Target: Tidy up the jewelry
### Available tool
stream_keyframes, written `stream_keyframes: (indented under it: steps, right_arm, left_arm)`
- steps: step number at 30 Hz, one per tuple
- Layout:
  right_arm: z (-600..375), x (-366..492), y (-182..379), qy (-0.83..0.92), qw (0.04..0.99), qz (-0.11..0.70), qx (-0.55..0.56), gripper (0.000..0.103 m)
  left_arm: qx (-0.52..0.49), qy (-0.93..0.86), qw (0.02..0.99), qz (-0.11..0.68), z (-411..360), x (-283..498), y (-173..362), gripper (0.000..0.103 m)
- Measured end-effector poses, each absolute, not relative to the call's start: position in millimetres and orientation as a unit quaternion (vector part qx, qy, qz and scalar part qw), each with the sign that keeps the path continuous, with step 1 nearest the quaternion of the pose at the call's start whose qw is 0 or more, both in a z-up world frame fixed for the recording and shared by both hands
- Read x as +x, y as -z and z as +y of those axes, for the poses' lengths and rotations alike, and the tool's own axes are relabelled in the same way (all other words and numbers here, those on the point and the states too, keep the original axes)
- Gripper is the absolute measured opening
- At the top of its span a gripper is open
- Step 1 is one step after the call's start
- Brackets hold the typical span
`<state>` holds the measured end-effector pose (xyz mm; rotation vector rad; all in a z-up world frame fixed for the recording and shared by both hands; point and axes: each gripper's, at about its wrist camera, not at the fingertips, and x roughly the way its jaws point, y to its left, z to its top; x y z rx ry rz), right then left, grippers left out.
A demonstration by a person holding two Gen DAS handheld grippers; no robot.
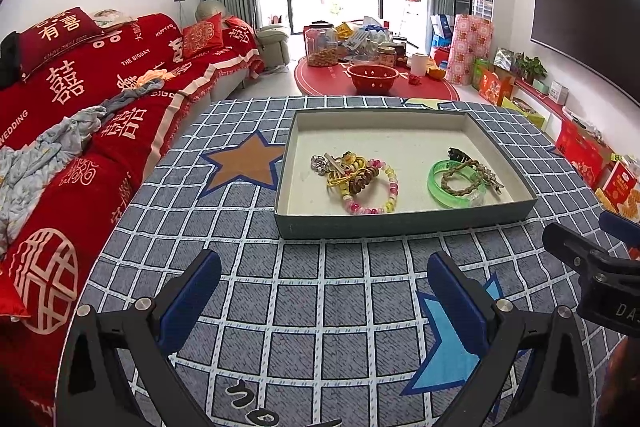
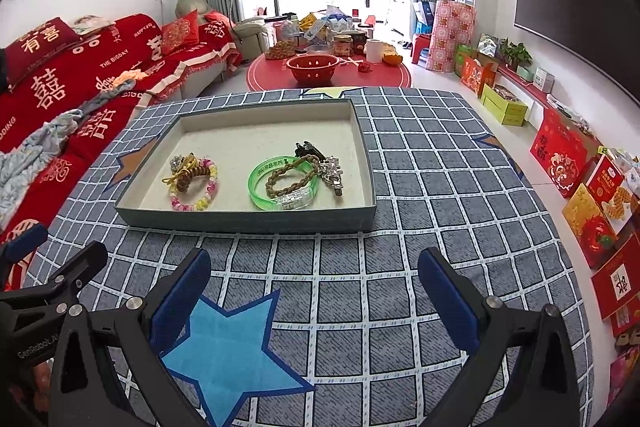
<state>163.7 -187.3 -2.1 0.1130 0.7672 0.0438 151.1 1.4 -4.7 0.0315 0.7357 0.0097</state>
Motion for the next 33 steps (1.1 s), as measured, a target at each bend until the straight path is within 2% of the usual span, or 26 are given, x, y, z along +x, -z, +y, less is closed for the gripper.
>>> stream_keyframes:
  steps: [33]
  right_arm:
    - [-179.9,158.8,5.8,-0.027,0.925,0.375,0.057,0.103]
  left_arm:
    - [0.015,-0.006,0.93,0.368,-0.1,148.3,6.5,0.103]
